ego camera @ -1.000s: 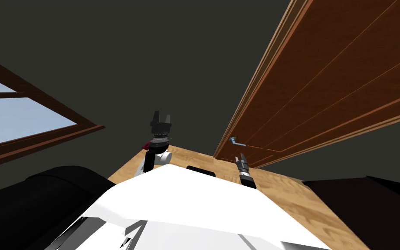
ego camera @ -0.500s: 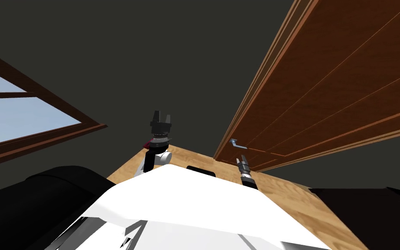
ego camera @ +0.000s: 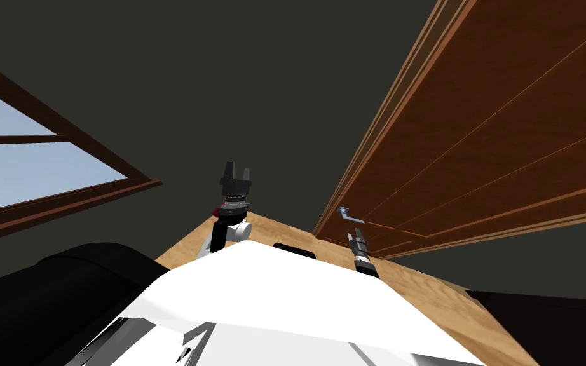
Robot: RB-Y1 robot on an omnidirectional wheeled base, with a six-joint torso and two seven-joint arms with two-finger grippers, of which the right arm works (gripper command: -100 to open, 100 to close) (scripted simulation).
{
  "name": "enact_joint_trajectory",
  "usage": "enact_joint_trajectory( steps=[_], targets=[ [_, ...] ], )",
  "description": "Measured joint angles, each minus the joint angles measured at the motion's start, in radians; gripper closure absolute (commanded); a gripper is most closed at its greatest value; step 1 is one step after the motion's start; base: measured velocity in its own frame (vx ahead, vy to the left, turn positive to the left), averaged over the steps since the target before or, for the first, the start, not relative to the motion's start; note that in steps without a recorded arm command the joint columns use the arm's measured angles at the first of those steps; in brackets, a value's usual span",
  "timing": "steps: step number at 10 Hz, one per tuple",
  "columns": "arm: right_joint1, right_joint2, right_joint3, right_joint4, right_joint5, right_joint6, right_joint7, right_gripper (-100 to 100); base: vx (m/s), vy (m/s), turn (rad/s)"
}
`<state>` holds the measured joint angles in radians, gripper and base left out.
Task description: Pull the door open
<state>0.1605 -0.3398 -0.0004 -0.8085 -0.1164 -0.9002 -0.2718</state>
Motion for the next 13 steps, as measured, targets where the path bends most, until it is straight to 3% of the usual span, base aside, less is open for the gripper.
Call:
enact_joint_trajectory(
  steps=[4, 5, 6, 12, 13],
  targets=[
    [-0.024, 0.012, -0.039, 0.034, -0.021, 0.008, 0.020, -100, 0.181, -0.056, 0.155],
    [-0.042, 0.013, -0.048, 0.067, -0.026, 0.000, 0.022, -100, 0.082, -0.013, 0.024],
    [-0.044, 0.012, -0.049, 0.071, -0.026, -0.003, 0.022, 100, -0.009, -0.001, -0.019],
    [-0.041, 0.013, -0.048, 0.069, -0.026, 0.002, 0.022, 100, -0.033, -0.005, 0.026],
    [-0.034, 0.002, -0.044, 0.067, -0.024, -0.006, 0.014, 100, -0.176, -0.049, 0.137]
  ],
)
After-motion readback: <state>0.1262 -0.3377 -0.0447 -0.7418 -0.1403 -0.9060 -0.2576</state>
